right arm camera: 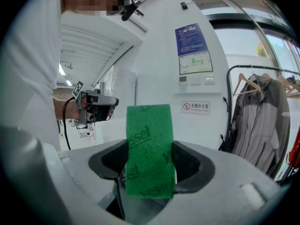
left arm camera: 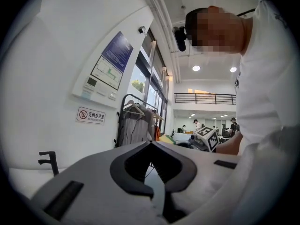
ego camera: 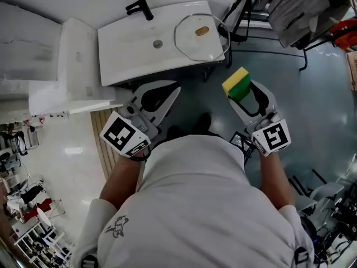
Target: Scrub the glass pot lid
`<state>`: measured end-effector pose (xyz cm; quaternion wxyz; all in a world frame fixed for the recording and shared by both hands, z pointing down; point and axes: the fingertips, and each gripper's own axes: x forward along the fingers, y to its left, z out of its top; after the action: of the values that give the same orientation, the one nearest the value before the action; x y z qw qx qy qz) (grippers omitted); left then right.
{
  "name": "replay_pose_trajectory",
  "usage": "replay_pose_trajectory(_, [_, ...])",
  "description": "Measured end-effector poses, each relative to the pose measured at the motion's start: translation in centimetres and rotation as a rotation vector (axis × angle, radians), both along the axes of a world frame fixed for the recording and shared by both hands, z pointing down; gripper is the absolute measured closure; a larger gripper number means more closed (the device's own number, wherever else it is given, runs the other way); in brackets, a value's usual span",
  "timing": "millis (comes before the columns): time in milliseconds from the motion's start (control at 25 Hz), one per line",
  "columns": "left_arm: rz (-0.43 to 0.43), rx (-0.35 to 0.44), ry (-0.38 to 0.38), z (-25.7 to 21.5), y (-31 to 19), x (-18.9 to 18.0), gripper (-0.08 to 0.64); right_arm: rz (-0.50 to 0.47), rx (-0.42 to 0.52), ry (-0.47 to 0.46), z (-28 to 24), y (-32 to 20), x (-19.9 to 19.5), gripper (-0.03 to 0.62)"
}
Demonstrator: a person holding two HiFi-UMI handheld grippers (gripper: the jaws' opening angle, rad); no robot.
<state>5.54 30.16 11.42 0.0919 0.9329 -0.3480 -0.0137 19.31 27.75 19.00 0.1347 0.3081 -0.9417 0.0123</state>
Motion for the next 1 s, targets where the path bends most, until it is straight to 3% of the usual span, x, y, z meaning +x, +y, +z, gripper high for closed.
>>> replay_pose_trajectory(520, [0.019, 0.000, 0.029, 0.1, 11.8, -12.6, 0.561, 0.047, 0.004, -0.017, -2.1, 10.9, -11.8, 0.301])
replay_pose_trajectory(1000, [0.026, 0.000, 0.057, 0.6, 17.3, -17.4, 0.561, 0.087, 0.004, -0.033, -2.5, 18.0, -16.6, 0.302])
